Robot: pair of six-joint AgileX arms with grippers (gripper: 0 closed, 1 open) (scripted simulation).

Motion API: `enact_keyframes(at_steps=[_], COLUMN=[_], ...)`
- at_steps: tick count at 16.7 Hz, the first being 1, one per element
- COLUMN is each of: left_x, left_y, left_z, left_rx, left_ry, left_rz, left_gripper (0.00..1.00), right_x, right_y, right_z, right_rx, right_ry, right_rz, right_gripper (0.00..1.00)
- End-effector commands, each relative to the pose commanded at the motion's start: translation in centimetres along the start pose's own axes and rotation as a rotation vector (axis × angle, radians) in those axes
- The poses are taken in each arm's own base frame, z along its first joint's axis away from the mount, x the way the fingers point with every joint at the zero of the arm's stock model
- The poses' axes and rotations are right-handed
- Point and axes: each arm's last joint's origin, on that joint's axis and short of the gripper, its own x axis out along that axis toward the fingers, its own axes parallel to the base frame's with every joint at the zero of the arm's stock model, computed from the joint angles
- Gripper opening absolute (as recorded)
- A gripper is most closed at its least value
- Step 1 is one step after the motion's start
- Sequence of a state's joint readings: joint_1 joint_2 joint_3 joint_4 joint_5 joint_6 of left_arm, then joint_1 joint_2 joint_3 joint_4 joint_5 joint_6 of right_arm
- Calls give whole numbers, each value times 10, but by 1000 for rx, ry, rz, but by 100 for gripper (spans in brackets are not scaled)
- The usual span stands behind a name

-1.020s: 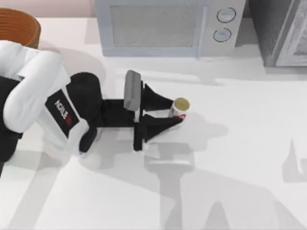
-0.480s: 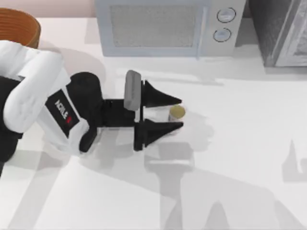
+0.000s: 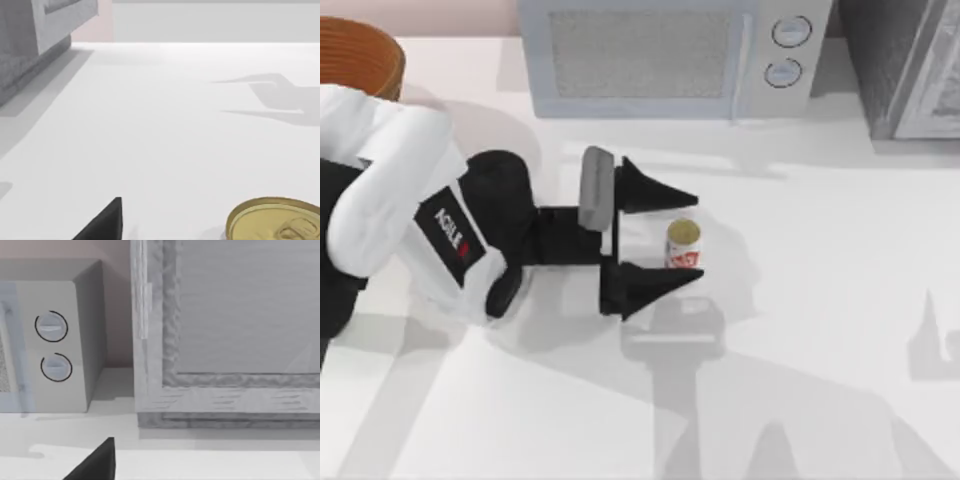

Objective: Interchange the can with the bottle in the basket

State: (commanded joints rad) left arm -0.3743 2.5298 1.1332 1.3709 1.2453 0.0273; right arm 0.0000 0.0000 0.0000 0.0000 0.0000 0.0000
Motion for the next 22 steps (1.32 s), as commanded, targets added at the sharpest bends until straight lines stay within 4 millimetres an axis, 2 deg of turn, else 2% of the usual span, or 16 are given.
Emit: enact_keyframes(at_steps=[4,6,9,12,14,17,19,22], left_x=[-4,-13,-37,-66,-87,-116,-132,-149], left_y=[1,2,0,-14,-36,-88,-131,-194], left_z=[2,13,47,101,142,194,215,222], left_rx=[-8,-36,-84,-105,-99,-75,-53,-17], left_ry=[2,11,29,43,46,43,37,21], left_rz=[17,78,229,421,562,781,926,1129], left_gripper=[100,100,100,100,100,100,100,100], right_x=[0,0,0,0,0,0,0,0], right_y=[0,0,0,0,0,0,0,0], right_z=[0,0,0,0,0,0,0,0], right_rx=[0,0,0,0,0,0,0,0], right_ry=[0,0,0,0,0,0,0,0], right_rz=[0,0,0,0,0,0,0,0], right_gripper=[100,100,100,100,100,100,100,100])
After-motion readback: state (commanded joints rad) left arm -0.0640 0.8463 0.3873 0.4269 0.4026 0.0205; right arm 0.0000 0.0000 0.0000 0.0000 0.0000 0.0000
